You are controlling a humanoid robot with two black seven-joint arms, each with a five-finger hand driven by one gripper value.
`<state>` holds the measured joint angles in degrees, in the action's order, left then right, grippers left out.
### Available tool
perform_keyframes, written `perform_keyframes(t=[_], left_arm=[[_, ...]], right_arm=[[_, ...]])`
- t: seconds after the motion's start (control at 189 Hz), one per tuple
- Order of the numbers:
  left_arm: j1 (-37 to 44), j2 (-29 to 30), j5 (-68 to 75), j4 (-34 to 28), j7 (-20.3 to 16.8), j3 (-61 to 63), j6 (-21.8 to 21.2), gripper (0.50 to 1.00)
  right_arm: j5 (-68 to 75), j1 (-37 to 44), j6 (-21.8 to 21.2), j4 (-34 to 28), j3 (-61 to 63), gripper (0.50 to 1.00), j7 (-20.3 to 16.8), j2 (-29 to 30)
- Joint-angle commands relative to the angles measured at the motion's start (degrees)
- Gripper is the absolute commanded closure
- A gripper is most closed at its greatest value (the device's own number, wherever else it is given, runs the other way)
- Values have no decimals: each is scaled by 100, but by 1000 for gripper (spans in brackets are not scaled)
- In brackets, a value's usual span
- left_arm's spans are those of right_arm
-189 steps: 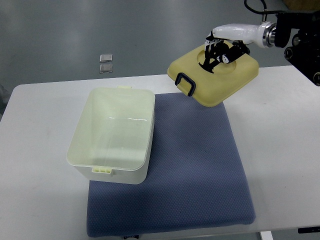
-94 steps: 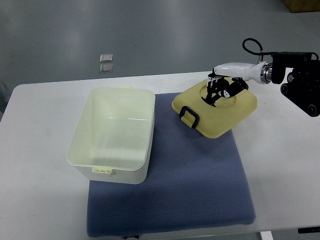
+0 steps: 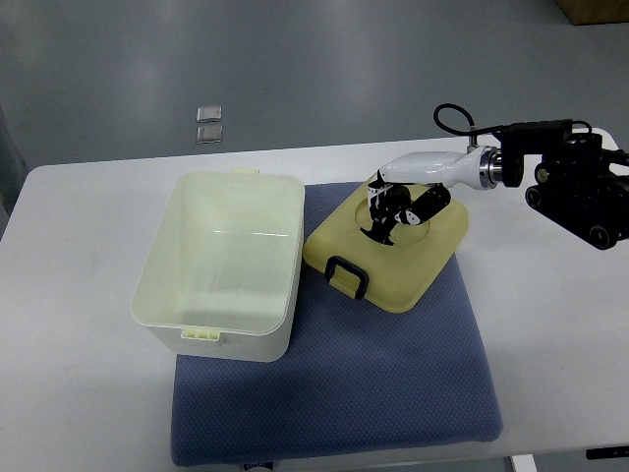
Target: Open white storage box with right hand
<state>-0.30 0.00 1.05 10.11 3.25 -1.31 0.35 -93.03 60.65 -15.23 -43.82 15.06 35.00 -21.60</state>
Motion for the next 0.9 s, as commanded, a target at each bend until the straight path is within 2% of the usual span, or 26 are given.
perform_keyframes(t=[0.0, 0.339, 0.445, 0.45, 0.455, 0.461, 0.466, 0.471, 0.476, 0.482, 0.487, 0.492, 0.513, 0.598, 0.646, 0.783, 0.895], left_arm=[[3, 0, 0, 0, 0, -1, 0, 500], [-5, 0, 0, 0, 0, 8, 0, 500], [-5, 0, 0, 0, 0, 8, 0, 500], [-5, 0, 0, 0, 0, 8, 0, 500], [-5, 0, 0, 0, 0, 8, 0, 500], [3, 0, 0, 0, 0, 8, 0, 500], [3, 0, 0, 0, 0, 8, 0, 500], [-5, 0, 0, 0, 0, -1, 0, 500], [-5, 0, 0, 0, 0, -1, 0, 500], [3, 0, 0, 0, 0, -1, 0, 500], [3, 0, 0, 0, 0, -1, 0, 500], [-5, 0, 0, 0, 0, -1, 0, 500], [-5, 0, 0, 0, 0, -1, 0, 500], [-5, 0, 0, 0, 0, -1, 0, 500], [3, 0, 0, 0, 0, 8, 0, 500], [3, 0, 0, 0, 0, -1, 0, 500], [-5, 0, 0, 0, 0, -1, 0, 500]], right_arm=[[-5, -9, 29, -65, -118, 1000, 0, 7], [13, -176, 64, -65, -249, 996, 0, 59], [21, -176, 64, -65, -232, 889, 0, 42], [21, -176, 56, -65, -223, 869, 0, 33], [21, -176, 56, -65, -223, 869, 0, 33], [21, -176, 56, -65, -214, 842, 0, 33], [21, -176, 56, -65, -214, 842, 0, 33], [30, -176, 56, -65, -197, 808, 0, 33], [30, -176, 56, -65, -197, 807, 0, 33], [30, -176, 56, -65, -179, 773, 0, 24], [30, -176, 56, -65, -179, 773, 0, 24], [30, -176, 56, -65, -162, 740, 0, 24], [30, -176, 38, -65, -153, 699, 0, 24], [232, -176, -23, -65, -161, 671, 0, 7], [469, -141, -137, -65, -170, 587, 0, -20], [882, -62, -805, -74, -144, 572, 0, -72], [1339, 52, -1034, -65, -144, 572, 0, -151]])
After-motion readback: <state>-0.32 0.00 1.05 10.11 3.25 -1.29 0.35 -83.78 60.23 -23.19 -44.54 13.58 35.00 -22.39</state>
